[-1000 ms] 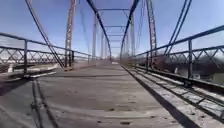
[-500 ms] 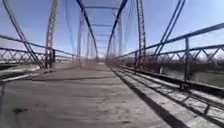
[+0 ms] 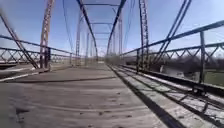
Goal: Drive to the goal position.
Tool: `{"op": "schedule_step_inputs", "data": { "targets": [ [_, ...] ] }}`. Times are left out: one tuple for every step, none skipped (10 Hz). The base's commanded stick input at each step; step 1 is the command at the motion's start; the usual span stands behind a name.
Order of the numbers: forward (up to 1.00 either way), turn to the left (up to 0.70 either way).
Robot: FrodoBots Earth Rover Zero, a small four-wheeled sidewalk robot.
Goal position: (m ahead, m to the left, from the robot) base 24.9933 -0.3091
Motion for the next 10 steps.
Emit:
{"op": "schedule_step_inputs", "data": {
  "targets": [
    [1.0,0.0],
    [1.0,0.0],
    [1.0,0.0],
    [1.0,0.0],
    [1.0,0.0],
    [1.0,0.0],
    [1.0,0.0],
    [1.0,0.0],
    [1.0,0.0],
    [1.0,0.0]
  ]
}}
